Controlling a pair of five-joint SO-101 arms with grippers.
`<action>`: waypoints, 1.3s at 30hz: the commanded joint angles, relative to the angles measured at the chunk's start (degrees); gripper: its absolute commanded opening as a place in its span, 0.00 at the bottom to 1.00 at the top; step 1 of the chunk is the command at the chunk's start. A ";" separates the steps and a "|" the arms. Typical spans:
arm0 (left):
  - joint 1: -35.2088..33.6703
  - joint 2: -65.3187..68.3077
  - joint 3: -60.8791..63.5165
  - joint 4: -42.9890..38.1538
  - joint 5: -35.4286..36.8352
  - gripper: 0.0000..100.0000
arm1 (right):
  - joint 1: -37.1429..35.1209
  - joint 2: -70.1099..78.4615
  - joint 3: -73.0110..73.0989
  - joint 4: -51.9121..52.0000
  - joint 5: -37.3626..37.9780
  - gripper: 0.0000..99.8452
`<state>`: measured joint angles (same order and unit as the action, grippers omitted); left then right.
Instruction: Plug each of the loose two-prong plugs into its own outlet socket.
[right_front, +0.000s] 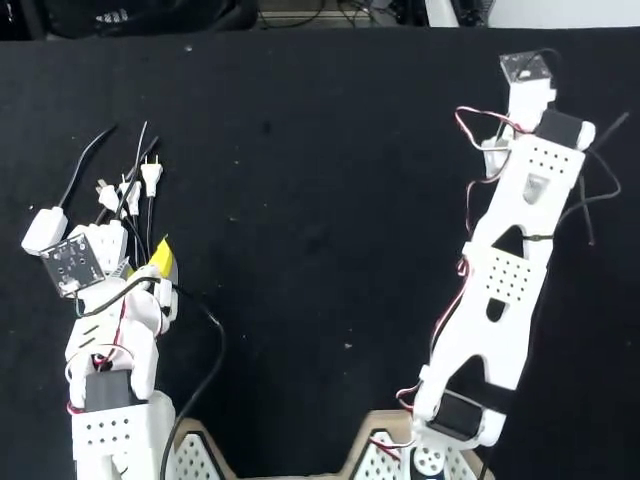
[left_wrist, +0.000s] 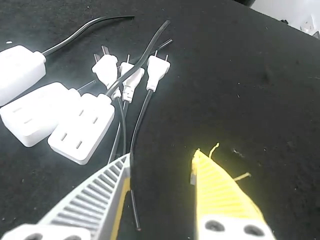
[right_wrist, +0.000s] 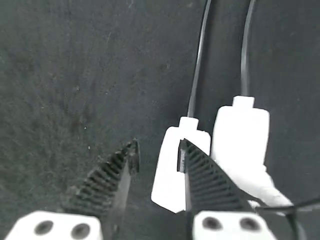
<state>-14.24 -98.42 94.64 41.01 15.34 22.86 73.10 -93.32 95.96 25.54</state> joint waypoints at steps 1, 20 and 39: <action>0.92 -0.53 -3.12 -1.32 0.00 0.20 | -0.09 -4.97 -2.42 0.35 0.26 0.13; 0.92 -0.53 -3.12 -1.32 0.00 0.20 | 1.49 0.13 -2.42 -0.09 0.09 0.13; 0.92 -0.53 -3.12 -1.32 0.00 0.20 | 2.29 0.84 -2.42 0.18 0.18 0.13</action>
<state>-14.24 -98.42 94.64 41.01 15.34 24.44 76.26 -93.67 95.87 25.54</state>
